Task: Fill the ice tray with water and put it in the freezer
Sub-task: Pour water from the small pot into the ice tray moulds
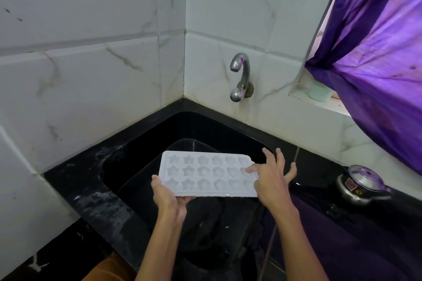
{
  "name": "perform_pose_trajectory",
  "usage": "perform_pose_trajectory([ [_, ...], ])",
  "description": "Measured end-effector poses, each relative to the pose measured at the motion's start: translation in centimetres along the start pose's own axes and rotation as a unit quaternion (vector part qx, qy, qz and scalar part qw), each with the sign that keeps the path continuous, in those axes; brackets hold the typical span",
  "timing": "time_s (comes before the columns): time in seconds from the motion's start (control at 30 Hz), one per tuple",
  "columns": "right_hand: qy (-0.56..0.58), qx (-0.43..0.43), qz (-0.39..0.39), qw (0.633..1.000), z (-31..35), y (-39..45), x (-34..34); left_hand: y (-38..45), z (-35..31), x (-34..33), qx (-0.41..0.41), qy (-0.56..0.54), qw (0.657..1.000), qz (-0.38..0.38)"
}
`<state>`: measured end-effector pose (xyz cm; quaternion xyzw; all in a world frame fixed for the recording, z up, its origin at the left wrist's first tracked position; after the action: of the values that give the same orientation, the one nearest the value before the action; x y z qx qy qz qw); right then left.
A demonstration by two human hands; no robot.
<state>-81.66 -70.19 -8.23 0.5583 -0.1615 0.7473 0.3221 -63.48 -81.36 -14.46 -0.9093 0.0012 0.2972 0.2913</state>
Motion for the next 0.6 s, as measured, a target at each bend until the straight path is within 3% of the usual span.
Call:
perform_pose_trajectory([
  [0.6, -0.012, 0.000, 0.032, 0.999, -0.28, -0.43, -0.44, 0.05, 0.41, -0.06, -0.002, -0.008, 1.000, 0.011],
])
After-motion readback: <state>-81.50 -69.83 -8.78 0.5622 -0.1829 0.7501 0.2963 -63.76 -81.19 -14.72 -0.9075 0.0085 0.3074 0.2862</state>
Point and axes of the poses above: each hand's wrist, its own y-axis towards the middle knuckle, its own x-axis out of the back of the hand, z = x × y, the point moved 2 cm from there along y, towards the middle knuckle, and after that the axes turned 4 degrees about y, right-handed, at the moved point
